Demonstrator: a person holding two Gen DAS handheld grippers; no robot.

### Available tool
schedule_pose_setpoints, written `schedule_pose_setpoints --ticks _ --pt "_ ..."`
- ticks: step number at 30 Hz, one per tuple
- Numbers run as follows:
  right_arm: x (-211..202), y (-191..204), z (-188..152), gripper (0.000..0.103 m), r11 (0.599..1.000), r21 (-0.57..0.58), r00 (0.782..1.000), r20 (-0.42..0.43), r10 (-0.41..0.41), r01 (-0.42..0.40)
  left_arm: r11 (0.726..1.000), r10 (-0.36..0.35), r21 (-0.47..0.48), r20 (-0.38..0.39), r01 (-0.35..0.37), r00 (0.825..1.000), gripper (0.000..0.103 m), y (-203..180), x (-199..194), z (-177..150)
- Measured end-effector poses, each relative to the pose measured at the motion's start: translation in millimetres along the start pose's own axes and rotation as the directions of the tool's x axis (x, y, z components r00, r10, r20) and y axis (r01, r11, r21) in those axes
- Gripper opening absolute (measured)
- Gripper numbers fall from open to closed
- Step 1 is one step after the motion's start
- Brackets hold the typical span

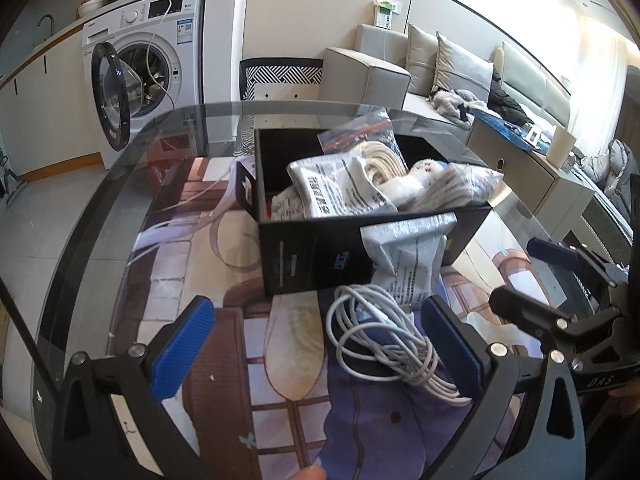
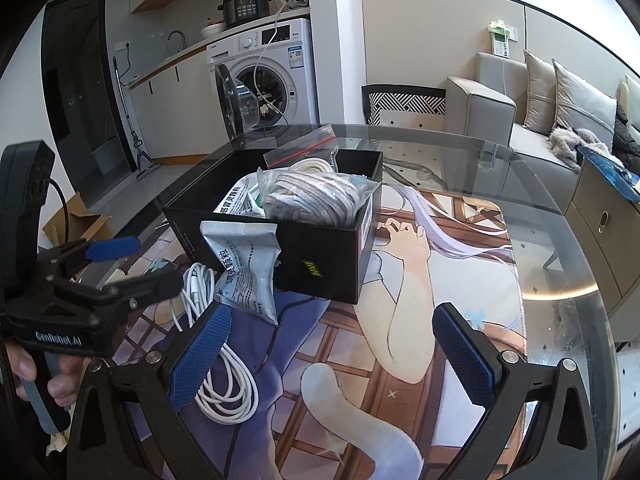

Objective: Organize soft objects
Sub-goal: 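Move the left tool to the white cable coil while the right tool approaches the silver packet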

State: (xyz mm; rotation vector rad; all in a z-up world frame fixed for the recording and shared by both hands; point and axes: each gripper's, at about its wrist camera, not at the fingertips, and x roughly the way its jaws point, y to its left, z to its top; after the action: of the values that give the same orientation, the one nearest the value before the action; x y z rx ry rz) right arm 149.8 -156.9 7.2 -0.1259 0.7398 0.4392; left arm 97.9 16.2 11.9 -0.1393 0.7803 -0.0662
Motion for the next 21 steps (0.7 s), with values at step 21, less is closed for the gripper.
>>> schedule_pose_setpoints --ticks 21 --pt "-4.0 -16.7 -0.7 0.103 0.999 0.038 1.0 0.001 -0.025 0.025 1.0 -0.006 0.024 -0.091 0.008 0.996 0.103 -29.9 25.9 -14.9"
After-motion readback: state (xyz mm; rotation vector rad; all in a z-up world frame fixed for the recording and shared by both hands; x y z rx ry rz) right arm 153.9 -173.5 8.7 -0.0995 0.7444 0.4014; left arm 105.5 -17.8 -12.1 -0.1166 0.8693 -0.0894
